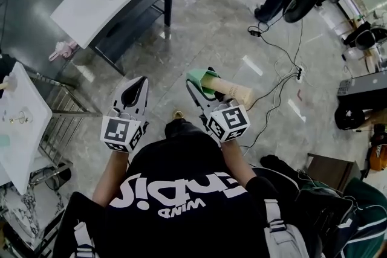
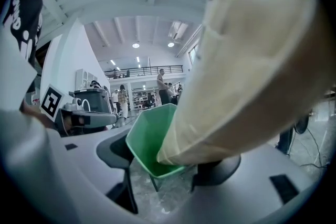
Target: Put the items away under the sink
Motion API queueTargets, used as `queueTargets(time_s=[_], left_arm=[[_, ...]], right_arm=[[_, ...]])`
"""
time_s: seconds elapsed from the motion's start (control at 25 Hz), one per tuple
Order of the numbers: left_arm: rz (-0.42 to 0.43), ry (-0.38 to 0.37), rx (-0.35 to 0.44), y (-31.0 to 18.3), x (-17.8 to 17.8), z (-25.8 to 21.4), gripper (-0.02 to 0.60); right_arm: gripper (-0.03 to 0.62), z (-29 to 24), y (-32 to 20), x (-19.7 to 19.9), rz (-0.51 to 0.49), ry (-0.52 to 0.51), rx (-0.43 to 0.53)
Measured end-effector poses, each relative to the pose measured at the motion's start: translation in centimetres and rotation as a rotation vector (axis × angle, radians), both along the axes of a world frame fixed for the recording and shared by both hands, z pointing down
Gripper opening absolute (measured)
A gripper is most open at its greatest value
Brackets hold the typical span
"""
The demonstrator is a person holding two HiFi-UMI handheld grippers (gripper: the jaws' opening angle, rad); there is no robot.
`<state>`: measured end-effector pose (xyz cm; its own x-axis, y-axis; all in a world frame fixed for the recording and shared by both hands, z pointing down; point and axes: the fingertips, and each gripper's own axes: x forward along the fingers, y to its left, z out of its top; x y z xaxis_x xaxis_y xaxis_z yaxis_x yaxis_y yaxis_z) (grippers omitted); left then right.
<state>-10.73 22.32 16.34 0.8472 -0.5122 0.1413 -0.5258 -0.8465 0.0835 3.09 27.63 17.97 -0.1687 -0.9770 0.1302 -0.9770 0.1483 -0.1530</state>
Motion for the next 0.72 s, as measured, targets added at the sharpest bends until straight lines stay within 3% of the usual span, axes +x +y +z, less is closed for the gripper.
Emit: queueTargets(time_s=[0.24, 0.72], left_arm=[[-0.03, 0.009, 0.001, -3.8, 4.1, -0.6, 0.017], [-0.061, -0.007, -0.03, -10.3, 7.7, 0.3, 0.017]], right_arm=[[0.324, -0.3, -4.3, 3.3, -0.077, 0.026, 0.004], [0.324, 1.1, -10.7, 5.5, -0.155, 0.001, -0.03]])
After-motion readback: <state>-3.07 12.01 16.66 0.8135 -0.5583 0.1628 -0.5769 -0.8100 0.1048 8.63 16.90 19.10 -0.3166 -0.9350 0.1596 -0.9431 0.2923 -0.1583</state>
